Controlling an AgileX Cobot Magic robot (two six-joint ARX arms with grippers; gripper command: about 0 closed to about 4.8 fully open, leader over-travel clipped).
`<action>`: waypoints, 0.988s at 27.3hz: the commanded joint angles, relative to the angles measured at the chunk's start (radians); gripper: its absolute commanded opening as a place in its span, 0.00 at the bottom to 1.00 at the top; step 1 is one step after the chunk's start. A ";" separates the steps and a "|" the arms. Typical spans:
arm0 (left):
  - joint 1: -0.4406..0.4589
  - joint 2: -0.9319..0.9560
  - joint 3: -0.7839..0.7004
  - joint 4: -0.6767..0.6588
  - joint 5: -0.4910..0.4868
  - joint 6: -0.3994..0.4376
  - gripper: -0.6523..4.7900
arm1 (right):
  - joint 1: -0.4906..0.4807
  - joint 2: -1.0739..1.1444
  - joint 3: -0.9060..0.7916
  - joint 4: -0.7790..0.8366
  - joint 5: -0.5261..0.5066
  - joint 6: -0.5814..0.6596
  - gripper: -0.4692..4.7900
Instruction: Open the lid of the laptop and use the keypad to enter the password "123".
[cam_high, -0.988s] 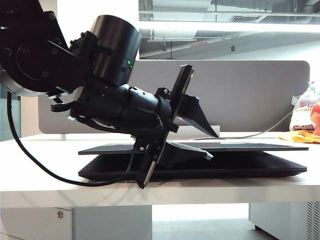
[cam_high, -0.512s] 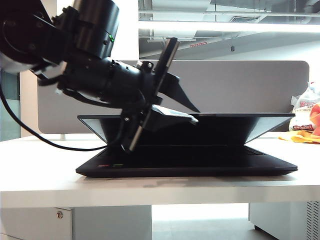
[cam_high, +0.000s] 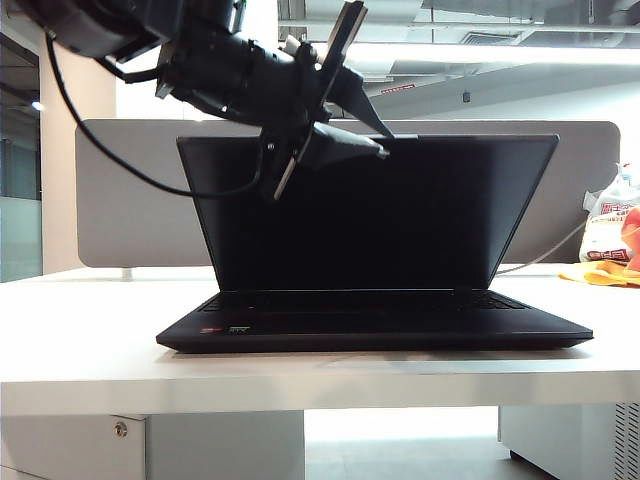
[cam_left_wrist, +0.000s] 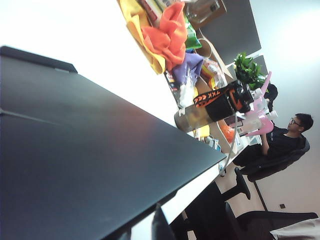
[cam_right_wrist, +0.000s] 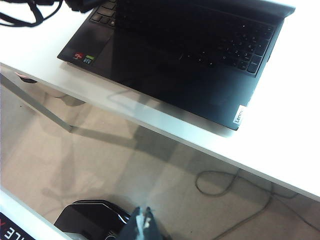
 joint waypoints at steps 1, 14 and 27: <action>0.028 -0.014 0.030 0.072 0.004 0.015 0.22 | 0.000 -0.001 0.003 0.003 0.002 -0.003 0.08; -0.107 -0.014 0.028 -0.124 0.121 0.229 0.23 | 0.000 0.000 0.003 0.004 0.002 -0.003 0.08; -0.097 -0.014 0.028 -0.545 -0.103 0.453 0.20 | 0.001 0.014 0.004 0.049 -0.036 -0.007 0.08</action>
